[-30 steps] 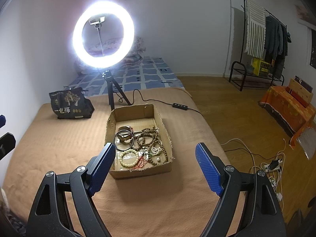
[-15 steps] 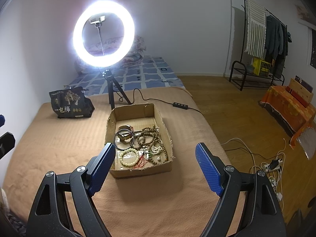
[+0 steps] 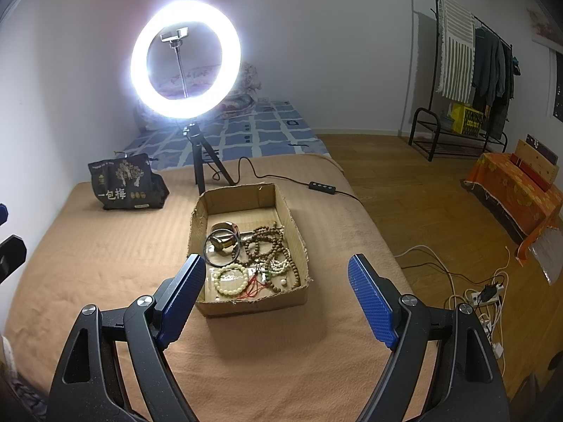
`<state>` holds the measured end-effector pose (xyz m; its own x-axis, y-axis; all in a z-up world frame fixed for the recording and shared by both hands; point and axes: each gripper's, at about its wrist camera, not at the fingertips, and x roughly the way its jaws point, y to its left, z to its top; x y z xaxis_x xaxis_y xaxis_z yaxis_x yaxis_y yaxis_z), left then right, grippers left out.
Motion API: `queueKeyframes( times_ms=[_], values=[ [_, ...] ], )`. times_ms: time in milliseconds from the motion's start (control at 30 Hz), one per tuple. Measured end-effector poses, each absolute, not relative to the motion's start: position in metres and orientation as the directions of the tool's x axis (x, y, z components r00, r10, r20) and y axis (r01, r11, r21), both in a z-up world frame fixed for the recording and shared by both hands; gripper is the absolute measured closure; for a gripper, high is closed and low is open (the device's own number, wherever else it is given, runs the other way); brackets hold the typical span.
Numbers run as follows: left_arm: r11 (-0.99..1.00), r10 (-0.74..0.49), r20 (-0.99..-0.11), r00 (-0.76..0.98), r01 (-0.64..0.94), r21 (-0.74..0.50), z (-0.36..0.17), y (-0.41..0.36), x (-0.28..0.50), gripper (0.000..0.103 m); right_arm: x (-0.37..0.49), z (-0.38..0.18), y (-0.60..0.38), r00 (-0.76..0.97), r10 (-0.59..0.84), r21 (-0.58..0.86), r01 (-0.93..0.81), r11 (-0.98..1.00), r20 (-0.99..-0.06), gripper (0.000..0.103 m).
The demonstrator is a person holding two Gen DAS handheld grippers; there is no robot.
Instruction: Organize jewelry
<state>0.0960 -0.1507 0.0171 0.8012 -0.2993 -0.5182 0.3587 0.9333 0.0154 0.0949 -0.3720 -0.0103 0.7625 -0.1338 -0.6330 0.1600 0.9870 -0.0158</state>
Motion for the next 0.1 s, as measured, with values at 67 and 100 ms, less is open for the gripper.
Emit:
queueKeyframes(
  times_ms=[67,100],
  values=[
    [0.933,-0.293,-0.509,0.809,0.357,0.031,0.0163,-0.1509,0.0948,0.0,0.0945,-0.0101,-0.3718,0.762,-0.135,-0.016,0.162,0.987,-0.633,0.02],
    [0.933,-0.293,-0.509,0.81,0.359,0.034,0.0159,-0.1508,0.0951,0.0,0.0948,-0.0103,-0.3718,0.761,-0.135,-0.014,0.163,0.986,-0.634,0.02]
  ],
)
